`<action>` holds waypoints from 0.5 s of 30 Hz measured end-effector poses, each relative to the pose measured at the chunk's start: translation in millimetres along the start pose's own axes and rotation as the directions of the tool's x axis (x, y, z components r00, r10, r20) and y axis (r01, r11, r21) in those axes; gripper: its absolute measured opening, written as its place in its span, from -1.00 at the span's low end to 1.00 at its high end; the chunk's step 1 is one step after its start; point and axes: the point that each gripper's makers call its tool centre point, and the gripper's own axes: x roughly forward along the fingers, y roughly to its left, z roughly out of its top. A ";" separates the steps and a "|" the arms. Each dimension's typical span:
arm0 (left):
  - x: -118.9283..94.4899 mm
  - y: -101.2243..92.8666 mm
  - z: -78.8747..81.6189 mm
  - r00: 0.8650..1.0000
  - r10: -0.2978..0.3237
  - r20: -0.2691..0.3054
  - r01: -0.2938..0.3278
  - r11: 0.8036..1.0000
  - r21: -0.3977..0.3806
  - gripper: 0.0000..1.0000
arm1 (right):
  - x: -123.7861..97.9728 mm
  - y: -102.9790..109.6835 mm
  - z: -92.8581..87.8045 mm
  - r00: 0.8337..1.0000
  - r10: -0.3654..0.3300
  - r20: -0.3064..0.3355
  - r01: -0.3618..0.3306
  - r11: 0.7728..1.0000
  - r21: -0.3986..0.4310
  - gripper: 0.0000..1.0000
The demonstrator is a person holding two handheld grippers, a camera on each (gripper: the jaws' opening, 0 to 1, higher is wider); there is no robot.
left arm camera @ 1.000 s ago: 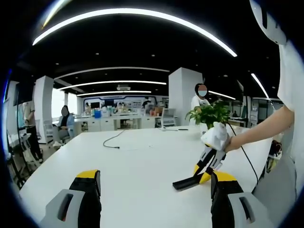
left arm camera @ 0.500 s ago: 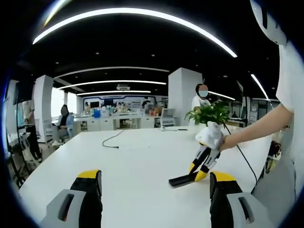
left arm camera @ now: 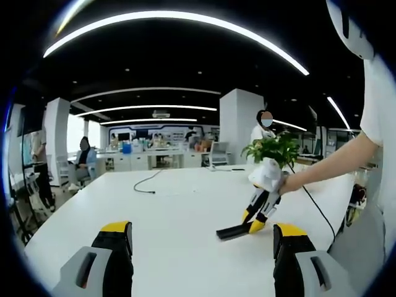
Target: Press the specified remote control buttons in sequence, fully releasing each button before pressing the next.
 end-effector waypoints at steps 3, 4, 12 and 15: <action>-0.1 0.3 0.4 1.000 0.001 0.002 -0.001 1.000 0.000 0.96 | 0.1 -2.8 0.1 1.000 0.001 -0.003 -0.001 1.000 -0.002 -0.59; -0.1 0.3 0.7 1.000 0.001 0.003 -0.001 1.000 0.000 0.96 | 0.2 -4.2 0.3 1.000 0.002 -0.004 -0.002 1.000 -0.003 -0.59; 0.1 0.3 0.3 1.000 0.002 0.001 -0.002 1.000 -0.002 0.96 | 1.2 -15.3 1.5 1.000 -0.001 -0.003 0.001 1.000 0.006 -0.59; 0.1 -0.2 -0.3 1.000 0.000 -0.002 0.000 1.000 0.000 0.96 | 1.4 -20.2 1.3 1.000 0.000 0.000 0.000 1.000 0.008 -0.59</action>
